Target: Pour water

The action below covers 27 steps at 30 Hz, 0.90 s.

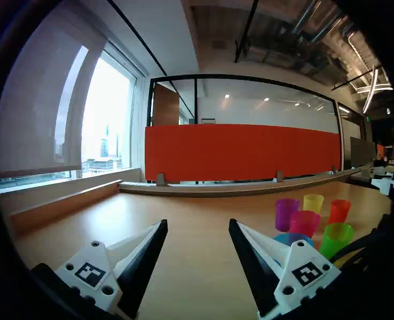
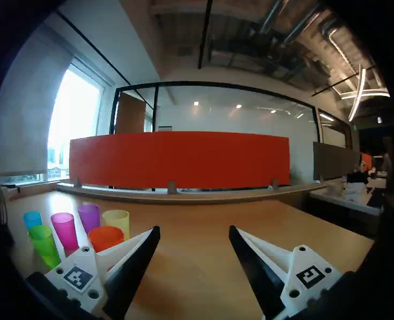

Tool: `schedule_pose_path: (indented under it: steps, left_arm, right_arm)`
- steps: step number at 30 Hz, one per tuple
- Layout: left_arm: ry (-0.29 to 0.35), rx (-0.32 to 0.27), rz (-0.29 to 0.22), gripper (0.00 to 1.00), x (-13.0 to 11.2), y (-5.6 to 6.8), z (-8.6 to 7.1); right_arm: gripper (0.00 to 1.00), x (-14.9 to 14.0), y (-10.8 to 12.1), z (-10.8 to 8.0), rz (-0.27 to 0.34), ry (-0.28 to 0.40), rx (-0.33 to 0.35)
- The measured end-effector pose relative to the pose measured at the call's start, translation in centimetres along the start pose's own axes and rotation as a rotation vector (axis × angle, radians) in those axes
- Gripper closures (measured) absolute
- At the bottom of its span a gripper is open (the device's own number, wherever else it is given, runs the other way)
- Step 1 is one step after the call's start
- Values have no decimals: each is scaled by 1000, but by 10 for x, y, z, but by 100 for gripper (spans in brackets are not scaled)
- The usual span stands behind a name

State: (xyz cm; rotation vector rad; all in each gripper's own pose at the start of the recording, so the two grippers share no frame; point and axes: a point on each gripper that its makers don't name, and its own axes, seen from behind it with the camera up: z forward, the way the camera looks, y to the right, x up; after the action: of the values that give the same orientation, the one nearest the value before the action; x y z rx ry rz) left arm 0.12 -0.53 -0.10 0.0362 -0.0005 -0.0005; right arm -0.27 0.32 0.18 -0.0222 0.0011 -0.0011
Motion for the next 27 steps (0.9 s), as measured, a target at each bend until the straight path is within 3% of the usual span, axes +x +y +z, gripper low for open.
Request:
schedule_pose_path:
  steps: [27]
  left_arm:
    - [0,0,0,15,0,0,0]
  right_arm:
    - [0,-1,2,0,1,-2,2]
